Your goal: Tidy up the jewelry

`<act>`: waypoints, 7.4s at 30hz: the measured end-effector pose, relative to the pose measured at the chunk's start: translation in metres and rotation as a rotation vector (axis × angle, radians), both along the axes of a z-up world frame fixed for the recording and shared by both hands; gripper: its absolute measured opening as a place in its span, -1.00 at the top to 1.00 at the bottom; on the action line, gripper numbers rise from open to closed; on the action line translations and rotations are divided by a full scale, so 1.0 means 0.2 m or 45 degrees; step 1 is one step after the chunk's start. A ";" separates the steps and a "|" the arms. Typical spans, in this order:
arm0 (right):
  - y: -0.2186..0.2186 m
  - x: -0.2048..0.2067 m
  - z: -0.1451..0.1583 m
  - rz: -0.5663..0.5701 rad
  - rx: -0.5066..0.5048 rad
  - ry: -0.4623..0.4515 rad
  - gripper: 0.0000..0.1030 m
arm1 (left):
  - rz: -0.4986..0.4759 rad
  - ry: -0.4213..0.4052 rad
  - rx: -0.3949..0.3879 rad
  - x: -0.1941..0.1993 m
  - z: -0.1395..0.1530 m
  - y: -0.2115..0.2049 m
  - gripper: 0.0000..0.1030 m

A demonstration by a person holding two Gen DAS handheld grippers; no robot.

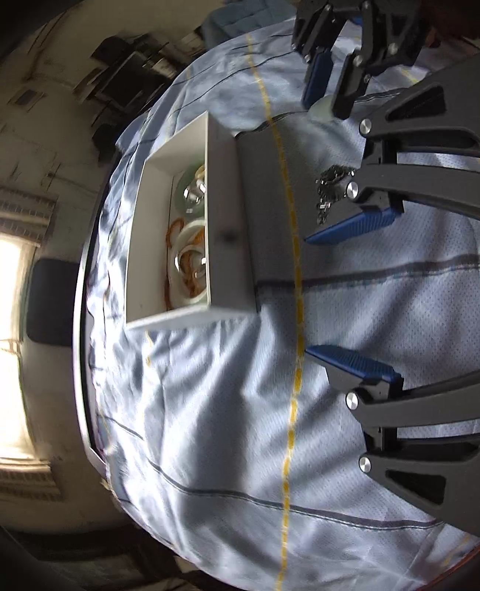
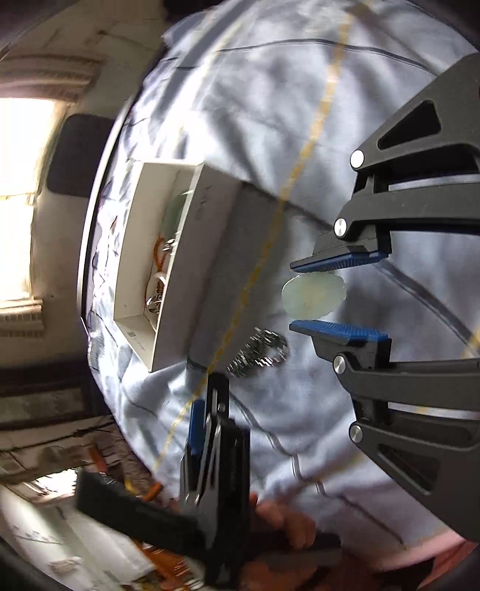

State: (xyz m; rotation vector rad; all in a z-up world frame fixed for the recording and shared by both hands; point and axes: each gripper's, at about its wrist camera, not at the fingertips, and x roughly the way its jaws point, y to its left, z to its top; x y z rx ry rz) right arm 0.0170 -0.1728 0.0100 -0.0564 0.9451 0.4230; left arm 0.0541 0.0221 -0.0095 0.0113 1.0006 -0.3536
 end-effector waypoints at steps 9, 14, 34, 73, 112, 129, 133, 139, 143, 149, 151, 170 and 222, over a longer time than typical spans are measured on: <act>-0.08 -0.09 -0.02 -0.043 0.138 0.031 0.50 | -0.204 -0.070 0.068 -0.11 -0.03 -0.16 -0.35; -0.10 -0.09 -0.03 -0.039 0.152 0.043 0.50 | -0.285 -0.097 0.061 -0.16 -0.04 -0.23 -0.37; -0.11 -0.10 -0.01 -0.029 0.168 0.041 0.50 | -0.274 -0.149 0.159 -0.16 -0.07 -0.32 -0.58; -0.12 -0.10 -0.03 -0.035 0.182 0.058 0.50 | -0.340 -0.205 0.180 -0.16 -0.06 -0.38 0.31; -0.12 -0.11 -0.01 -0.042 0.172 0.026 0.50 | -0.193 -0.254 -0.035 -0.14 0.15 -0.17 0.89; -0.12 -0.12 0.00 -0.046 0.180 0.017 0.50 | -0.181 -0.320 -0.099 -0.17 0.30 -0.13 0.89; -0.11 -0.11 0.00 -0.045 0.177 0.015 0.50 | -0.170 -0.323 -0.108 -0.17 0.32 -0.12 0.89; -0.08 -0.12 0.02 -0.041 0.171 -0.001 0.50 | -0.164 -0.311 -0.111 -0.17 0.31 -0.13 0.89; -0.07 -0.12 0.03 -0.044 0.165 -0.005 0.50 | -0.164 -0.320 -0.093 -0.17 0.30 -0.14 0.89; -0.07 -0.07 0.09 -0.058 0.131 -0.031 0.50 | -0.140 -0.329 -0.074 -0.17 0.30 -0.13 0.89; -0.06 -0.06 0.11 -0.054 0.123 -0.046 0.50 | -0.118 -0.336 -0.063 -0.16 0.32 -0.12 0.89; -0.01 0.25 0.36 -0.077 0.125 -0.166 0.50 | 0.011 -0.365 -0.067 0.10 0.53 -0.12 0.89; 0.05 0.18 0.26 -0.258 0.120 -0.274 0.21 | 0.189 -0.322 0.139 0.00 0.17 -0.20 0.41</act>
